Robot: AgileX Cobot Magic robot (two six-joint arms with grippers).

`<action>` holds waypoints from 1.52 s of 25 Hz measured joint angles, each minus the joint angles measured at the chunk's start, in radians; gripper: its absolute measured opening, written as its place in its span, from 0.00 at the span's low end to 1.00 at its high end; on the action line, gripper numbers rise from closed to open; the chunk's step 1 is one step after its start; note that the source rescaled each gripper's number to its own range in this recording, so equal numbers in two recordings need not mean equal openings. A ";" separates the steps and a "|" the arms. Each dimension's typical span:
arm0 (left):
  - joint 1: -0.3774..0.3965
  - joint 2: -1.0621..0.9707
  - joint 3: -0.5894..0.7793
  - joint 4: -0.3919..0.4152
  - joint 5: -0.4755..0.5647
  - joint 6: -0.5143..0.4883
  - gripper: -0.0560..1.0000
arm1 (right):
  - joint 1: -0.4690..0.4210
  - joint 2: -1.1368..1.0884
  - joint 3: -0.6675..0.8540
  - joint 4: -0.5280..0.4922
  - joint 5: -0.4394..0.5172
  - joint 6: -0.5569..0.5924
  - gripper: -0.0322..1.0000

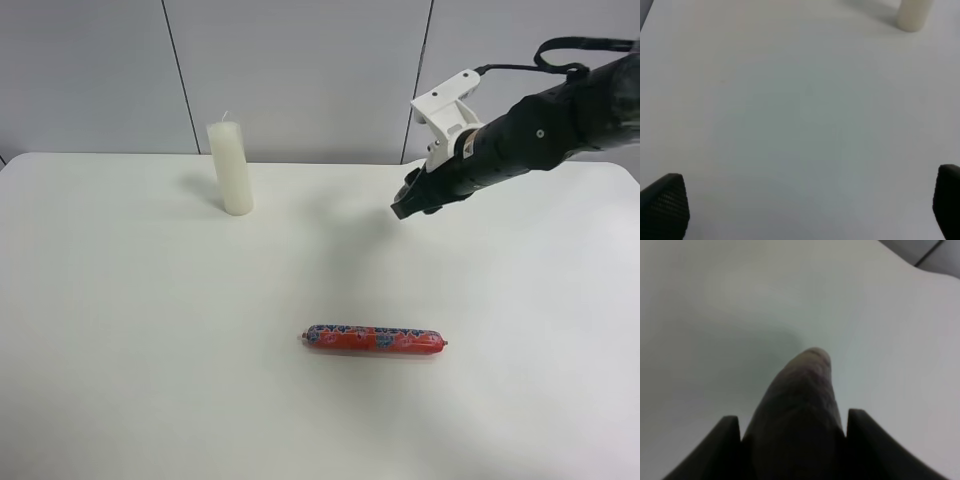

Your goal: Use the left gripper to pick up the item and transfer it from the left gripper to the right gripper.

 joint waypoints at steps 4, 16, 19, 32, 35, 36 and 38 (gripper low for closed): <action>0.000 0.000 0.000 0.000 0.000 0.000 1.00 | 0.000 0.042 0.000 -0.001 -0.060 0.000 0.04; 0.000 0.000 0.000 0.000 0.000 0.000 1.00 | 0.000 0.090 0.000 -0.002 -0.108 0.001 0.04; 0.000 0.000 0.000 0.000 0.000 0.000 1.00 | 0.000 0.090 0.000 -0.003 -0.103 0.001 0.12; 0.000 0.000 0.000 0.000 0.000 0.000 1.00 | 0.000 0.090 0.000 -0.003 -0.015 0.008 0.99; 0.000 0.000 0.000 0.000 0.000 0.000 1.00 | 0.000 0.090 0.000 -0.003 -0.001 0.009 1.00; 0.000 0.000 0.000 0.000 0.000 0.000 1.00 | 0.000 0.090 0.000 -0.003 0.008 0.011 1.00; 0.000 0.000 0.000 0.000 0.000 0.000 1.00 | 0.000 0.090 0.000 -0.003 0.018 0.016 1.00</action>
